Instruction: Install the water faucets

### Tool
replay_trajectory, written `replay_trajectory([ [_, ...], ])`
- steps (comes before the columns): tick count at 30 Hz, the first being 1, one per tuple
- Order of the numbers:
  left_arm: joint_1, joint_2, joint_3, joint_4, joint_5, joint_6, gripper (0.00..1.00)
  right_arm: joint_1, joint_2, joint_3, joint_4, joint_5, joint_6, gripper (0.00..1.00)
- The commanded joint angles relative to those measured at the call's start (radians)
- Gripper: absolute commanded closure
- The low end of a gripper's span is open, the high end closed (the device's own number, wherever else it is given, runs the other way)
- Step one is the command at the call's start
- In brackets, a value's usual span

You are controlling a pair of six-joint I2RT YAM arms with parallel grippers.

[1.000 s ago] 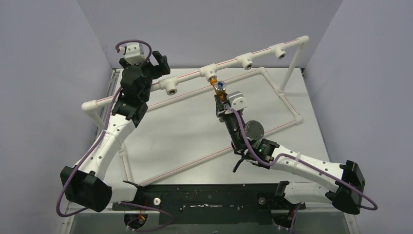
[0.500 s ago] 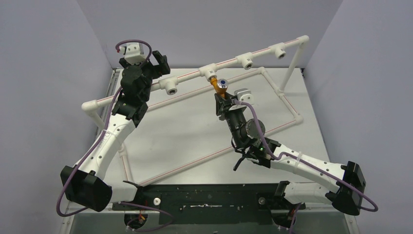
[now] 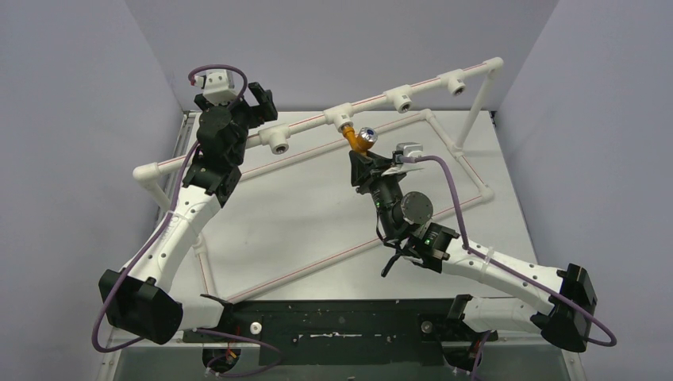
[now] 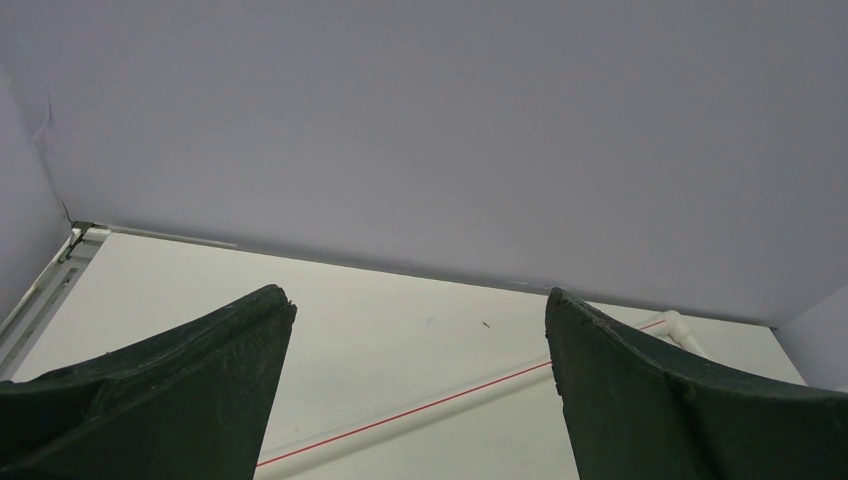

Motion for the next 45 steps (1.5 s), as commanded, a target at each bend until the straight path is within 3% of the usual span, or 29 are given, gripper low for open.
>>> replay_trajectory([
  [1, -0.056, 0.06, -0.166, -0.441, 0.047, -0.009, 0.05, -0.059, 0.001, 0.036, 0.019, 0.081, 0.153, 1.0],
  [12, -0.054, 0.035, -0.172, -0.437, 0.057, -0.015, 0.05, -0.082, 0.008, 0.036, 0.008, 0.095, 0.336, 1.0],
  [45, -0.059, -0.019, -0.177, -0.431, 0.087, -0.03, 0.05, -0.145, 0.033, -0.002, -0.094, 0.075, 1.127, 1.0],
])
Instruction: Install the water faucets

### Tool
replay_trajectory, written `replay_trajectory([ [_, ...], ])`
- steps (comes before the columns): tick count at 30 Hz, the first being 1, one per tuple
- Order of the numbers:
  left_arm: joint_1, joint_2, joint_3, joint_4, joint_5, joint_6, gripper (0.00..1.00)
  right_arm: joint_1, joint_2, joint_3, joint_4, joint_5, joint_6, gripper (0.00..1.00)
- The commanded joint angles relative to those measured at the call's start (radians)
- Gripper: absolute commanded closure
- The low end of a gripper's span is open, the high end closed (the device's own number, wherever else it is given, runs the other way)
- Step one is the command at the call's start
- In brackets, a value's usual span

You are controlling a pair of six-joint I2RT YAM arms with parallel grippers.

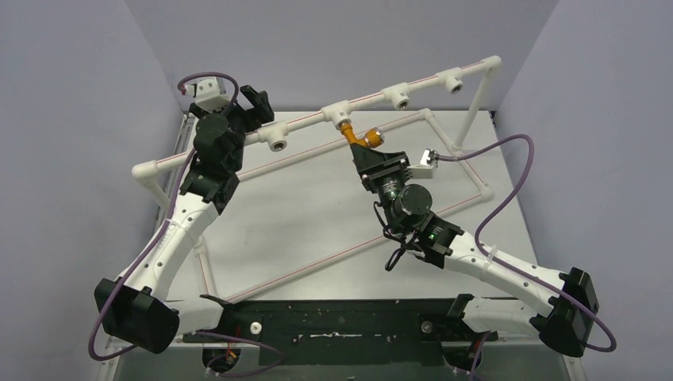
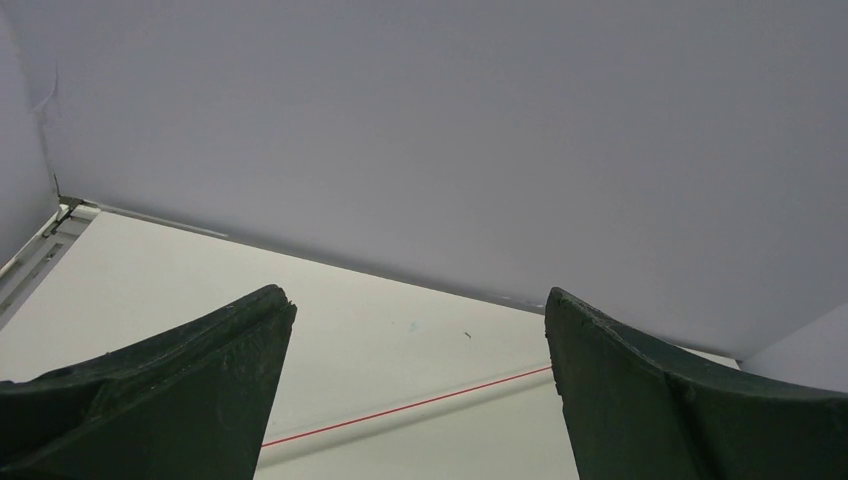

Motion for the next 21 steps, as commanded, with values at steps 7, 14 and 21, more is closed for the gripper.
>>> replay_trajectory([
  [7, -0.062, 0.047, -0.128, -0.455, 0.131, 0.044, 0.05, -0.072, 0.038, 0.001, -0.059, 0.076, 0.354, 1.0],
  [14, -0.07, 0.05, -0.127, -0.457, 0.127, 0.041, 0.05, -0.09, 0.05, -0.012, -0.125, 0.011, 0.585, 1.0],
  [21, -0.077, 0.052, -0.13, -0.457, 0.117, 0.041, 0.05, -0.114, 0.085, -0.009, -0.111, -0.069, 0.668, 1.0],
])
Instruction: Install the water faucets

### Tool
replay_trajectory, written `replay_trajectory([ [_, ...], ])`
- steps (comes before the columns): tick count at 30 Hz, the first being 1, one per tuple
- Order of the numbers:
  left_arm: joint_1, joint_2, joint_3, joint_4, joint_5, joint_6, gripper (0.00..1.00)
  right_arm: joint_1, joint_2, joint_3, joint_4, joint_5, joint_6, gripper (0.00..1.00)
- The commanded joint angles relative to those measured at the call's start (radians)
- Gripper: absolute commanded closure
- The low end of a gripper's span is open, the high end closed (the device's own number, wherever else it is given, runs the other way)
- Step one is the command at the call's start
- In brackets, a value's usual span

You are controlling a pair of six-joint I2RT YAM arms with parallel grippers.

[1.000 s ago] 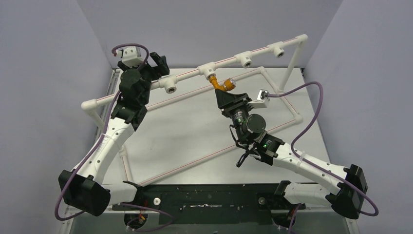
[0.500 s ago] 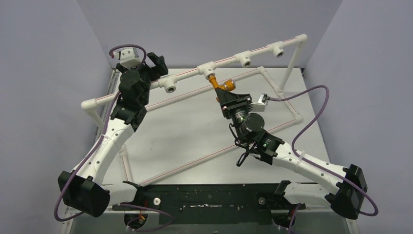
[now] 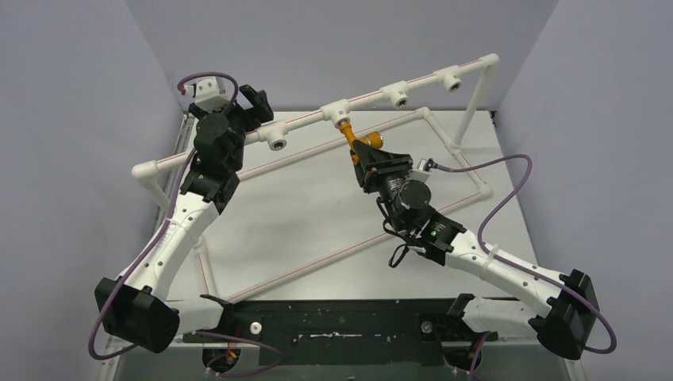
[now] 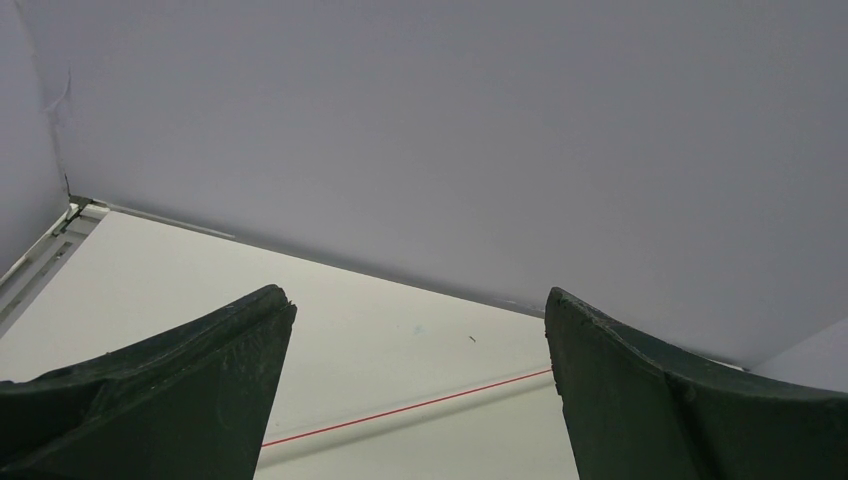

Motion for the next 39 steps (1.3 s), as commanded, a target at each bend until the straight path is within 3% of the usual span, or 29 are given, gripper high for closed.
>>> replay_trajectory([
  [1, -0.078, 0.05, -0.129, -0.458, 0.133, 0.042, 0.05, -0.067, 0.075, 0.0, -0.029, 0.02, 0.115, 1.0],
  [5, -0.087, 0.049, -0.127, -0.459, 0.13, 0.042, 0.05, -0.081, 0.081, 0.024, -0.108, -0.014, 0.168, 1.0],
  [13, -0.1, 0.053, -0.133, -0.453, 0.125, 0.042, 0.05, -0.086, 0.073, 0.024, -0.097, -0.008, 0.119, 0.98],
  [16, -0.098, 0.055, -0.129, -0.457, 0.122, 0.042, 0.05, -0.086, 0.068, 0.023, -0.084, -0.004, 0.088, 0.77],
  [23, -0.094, 0.057, -0.127, -0.46, 0.123, 0.04, 0.05, -0.092, 0.055, 0.008, -0.049, 0.0, 0.056, 0.45],
  [31, -0.092, 0.057, -0.127, -0.459, 0.123, 0.041, 0.05, -0.092, 0.04, -0.005, 0.019, -0.012, -0.018, 0.26],
  [39, -0.075, 0.064, -0.127, -0.458, 0.133, 0.037, 0.05, -0.092, -0.054, -0.027, 0.034, -0.031, -0.282, 0.13],
])
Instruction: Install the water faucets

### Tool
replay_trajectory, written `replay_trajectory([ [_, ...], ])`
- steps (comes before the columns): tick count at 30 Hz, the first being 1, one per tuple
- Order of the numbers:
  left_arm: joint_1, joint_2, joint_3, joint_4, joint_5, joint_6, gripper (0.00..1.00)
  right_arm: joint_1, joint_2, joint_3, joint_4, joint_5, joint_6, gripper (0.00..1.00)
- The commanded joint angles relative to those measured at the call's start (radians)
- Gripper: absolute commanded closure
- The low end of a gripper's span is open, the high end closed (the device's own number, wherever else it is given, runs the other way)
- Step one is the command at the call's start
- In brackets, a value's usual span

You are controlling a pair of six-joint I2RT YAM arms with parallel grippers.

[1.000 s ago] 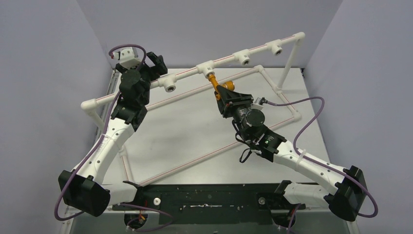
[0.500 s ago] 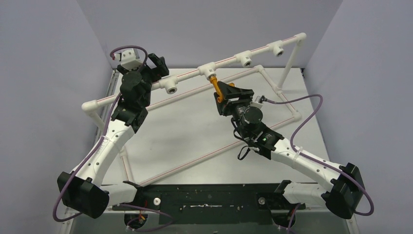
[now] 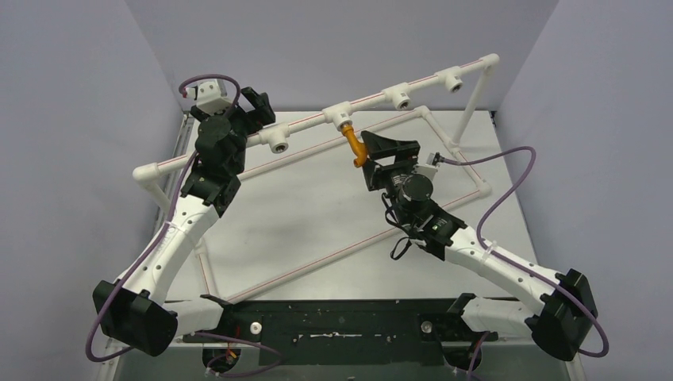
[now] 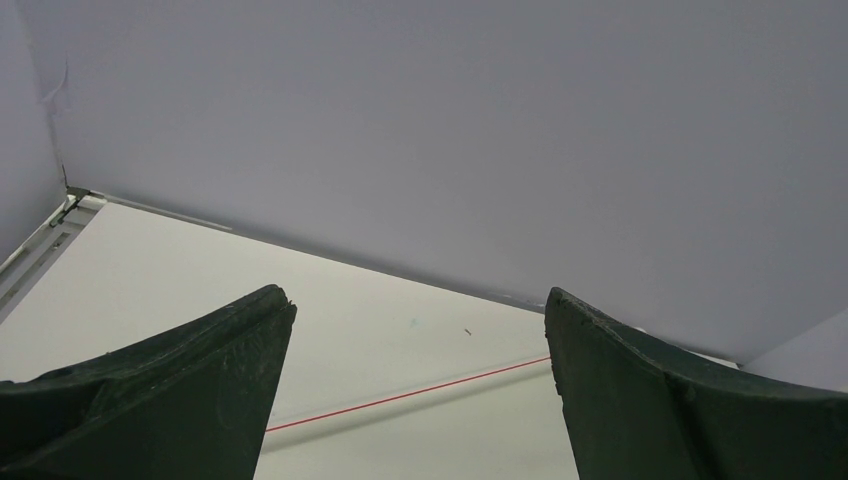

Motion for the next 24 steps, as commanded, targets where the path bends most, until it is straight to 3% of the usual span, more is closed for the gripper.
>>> replay_trajectory([
  [1, -0.046, 0.072, -0.119, -0.443, 0.168, 0.04, 0.05, -0.003, -0.092, -0.011, 0.025, 0.012, -0.234, 0.12],
  [7, -0.027, 0.083, -0.111, -0.436, 0.157, 0.051, 0.05, -0.013, -0.221, -0.021, -0.105, 0.021, -0.524, 0.05],
  [12, -0.025, 0.111, -0.058, -0.454, 0.174, 0.057, 0.05, -0.035, -0.321, 0.007, -0.22, 0.004, -0.875, 0.04],
  [17, -0.02, 0.131, 0.047, -0.496, 0.181, 0.052, 0.05, -0.042, -0.339, 0.099, -0.311, -0.076, -1.197, 0.03],
  [24, -0.012, 0.177, 0.2, -0.53, 0.135, 0.083, 0.04, -0.043, -0.351, 0.134, -0.309, -0.189, -1.543, 0.0],
])
